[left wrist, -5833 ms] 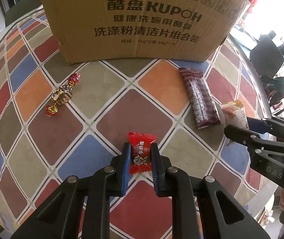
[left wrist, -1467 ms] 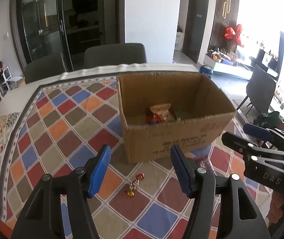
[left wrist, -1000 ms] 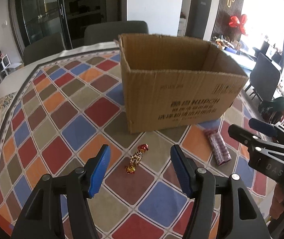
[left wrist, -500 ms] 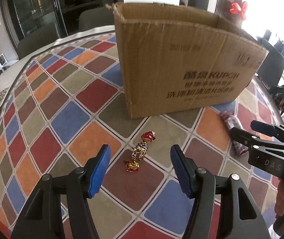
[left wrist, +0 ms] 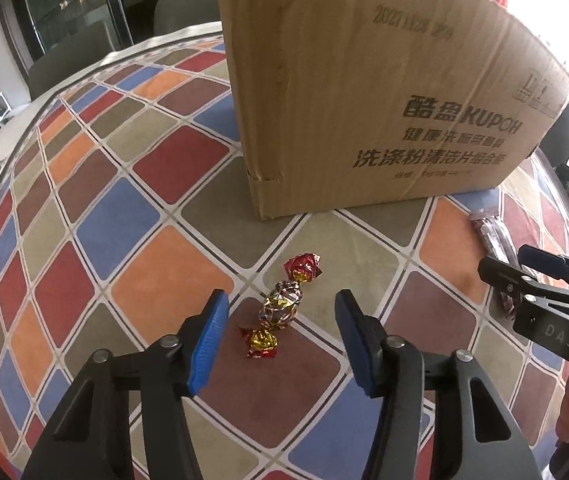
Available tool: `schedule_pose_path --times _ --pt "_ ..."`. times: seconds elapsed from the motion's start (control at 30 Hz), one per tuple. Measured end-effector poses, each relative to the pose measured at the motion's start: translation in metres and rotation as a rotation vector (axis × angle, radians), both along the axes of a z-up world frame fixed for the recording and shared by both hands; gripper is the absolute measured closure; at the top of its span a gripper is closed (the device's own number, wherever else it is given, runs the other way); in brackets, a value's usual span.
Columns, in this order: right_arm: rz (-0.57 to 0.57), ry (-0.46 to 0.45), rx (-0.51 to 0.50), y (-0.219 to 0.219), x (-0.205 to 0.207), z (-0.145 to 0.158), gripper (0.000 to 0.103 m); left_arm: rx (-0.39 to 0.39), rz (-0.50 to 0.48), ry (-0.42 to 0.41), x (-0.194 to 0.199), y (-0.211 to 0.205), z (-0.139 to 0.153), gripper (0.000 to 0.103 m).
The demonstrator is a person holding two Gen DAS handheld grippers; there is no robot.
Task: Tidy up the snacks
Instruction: 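Grasp the gold candies with the left gripper while the right gripper grasps the striped wafer bar, then carry the gold candies and wafer bar over the box and open both grippers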
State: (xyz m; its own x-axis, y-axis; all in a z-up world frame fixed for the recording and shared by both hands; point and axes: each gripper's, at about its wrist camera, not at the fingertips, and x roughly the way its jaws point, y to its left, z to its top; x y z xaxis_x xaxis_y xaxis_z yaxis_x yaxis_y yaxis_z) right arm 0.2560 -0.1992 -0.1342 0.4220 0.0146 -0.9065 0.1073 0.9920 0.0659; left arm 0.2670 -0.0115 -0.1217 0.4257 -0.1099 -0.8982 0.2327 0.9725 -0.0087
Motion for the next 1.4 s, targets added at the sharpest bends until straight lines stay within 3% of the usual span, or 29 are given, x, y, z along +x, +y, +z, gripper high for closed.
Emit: schedule_pose_path --times 0.13,0.27,0.37,0.83,1.4 --pt "0.003 -0.003 -0.008 0.002 0.001 0.0 0.038 -0.01 0.02 0.015 0.004 0.001 -0.003 0.062" --pt "0.009 -0.007 -0.059 0.003 0.005 0.0 0.056 -0.023 0.033 0.041 0.006 0.002 -0.008 0.075" --pt "0.02 -0.011 -0.058 0.004 0.004 0.001 0.061 -0.023 0.025 0.032 0.008 0.002 -0.01 0.084" --pt "0.05 -0.035 0.034 0.013 -0.015 0.013 0.066 -0.084 0.016 0.003 -0.011 -0.002 0.008 0.084" --pt "0.098 -0.161 0.124 0.014 -0.037 0.066 0.066 -0.158 -0.038 -0.14 -0.048 -0.013 0.076 0.084"
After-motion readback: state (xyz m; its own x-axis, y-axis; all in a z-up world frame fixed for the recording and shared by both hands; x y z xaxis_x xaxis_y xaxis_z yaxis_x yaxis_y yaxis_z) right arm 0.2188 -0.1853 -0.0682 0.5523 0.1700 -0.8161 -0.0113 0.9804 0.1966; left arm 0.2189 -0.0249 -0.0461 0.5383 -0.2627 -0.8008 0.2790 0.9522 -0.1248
